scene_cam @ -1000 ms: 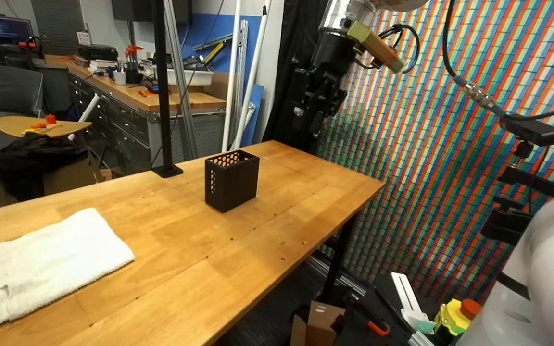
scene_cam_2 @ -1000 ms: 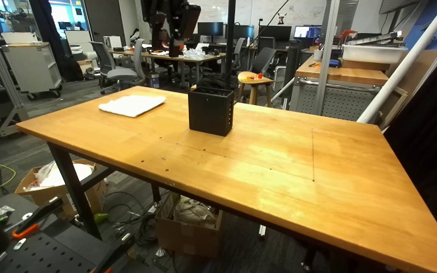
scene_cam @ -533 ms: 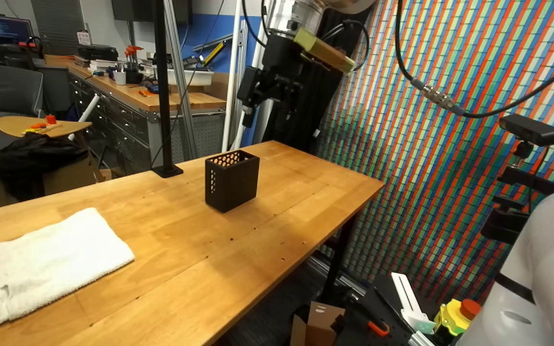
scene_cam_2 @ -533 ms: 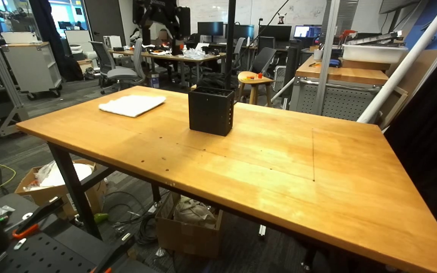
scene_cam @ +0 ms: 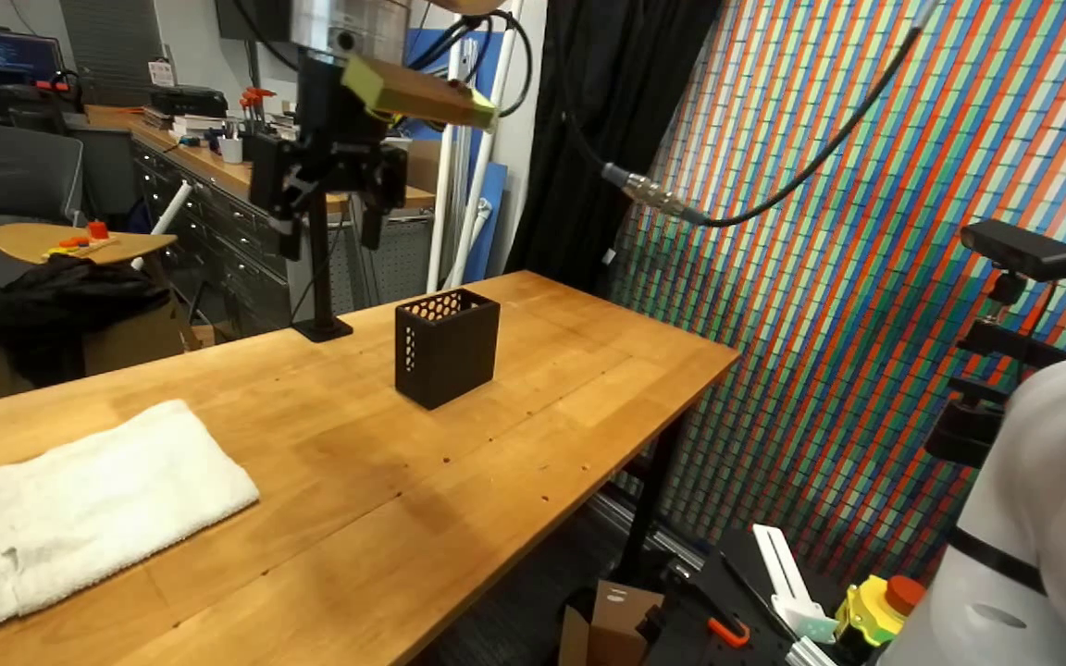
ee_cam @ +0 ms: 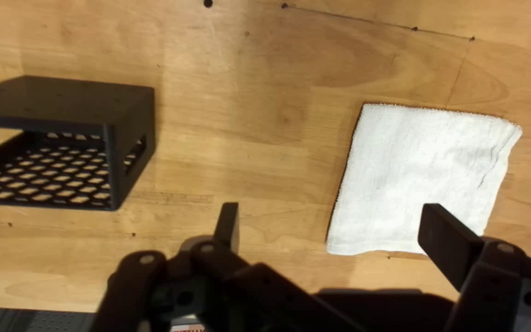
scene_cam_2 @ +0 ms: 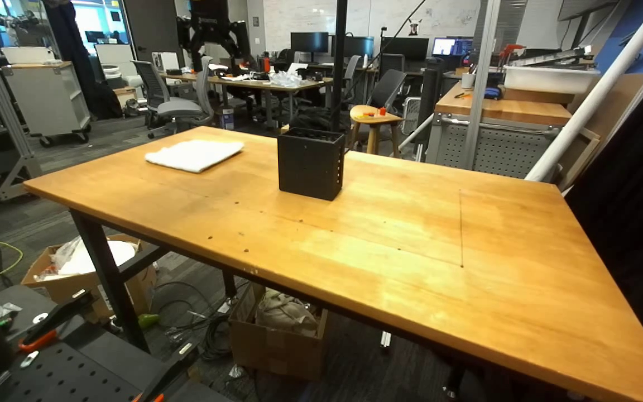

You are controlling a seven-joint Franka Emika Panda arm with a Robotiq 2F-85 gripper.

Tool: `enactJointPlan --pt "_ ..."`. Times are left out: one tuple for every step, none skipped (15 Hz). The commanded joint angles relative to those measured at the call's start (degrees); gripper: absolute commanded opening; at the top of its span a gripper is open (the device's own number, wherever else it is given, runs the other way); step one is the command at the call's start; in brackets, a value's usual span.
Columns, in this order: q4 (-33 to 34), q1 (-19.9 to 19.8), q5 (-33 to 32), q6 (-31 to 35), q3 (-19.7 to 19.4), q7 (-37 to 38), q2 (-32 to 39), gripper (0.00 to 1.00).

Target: Pick up the cloth and put it in the box

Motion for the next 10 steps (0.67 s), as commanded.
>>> enactJointPlan --pt "10.39 2.86 -5.42 -0.62 2.47 4.12 9.24 1.0" --pt "12.22 3.77 -6.42 -0.62 2.92 4.69 11.28 1.0" --pt "14.15 4.77 -7.44 -0.7 3.29 5.38 13.52 1.0" --pt "15.55 5.65 -7.88 -0.89 3.56 5.57 14.9 1.0" --pt "17.05 6.51 -8.45 -0.64 3.68 5.89 16.83 1.0" --pt "18.15 7.33 -8.77 -0.48 3.78 6.15 18.12 1.0" --pt "19.4 8.08 -9.05 -0.28 3.76 6.15 19.73 1.0" --pt "20.6 8.63 -8.95 -0.12 3.79 5.86 21.13 1.0" --pt "22.02 9.35 -9.36 -0.26 3.67 5.8 22.77 1.0" --pt "23.31 9.84 -9.38 -0.46 3.61 5.45 24.25 1.0"
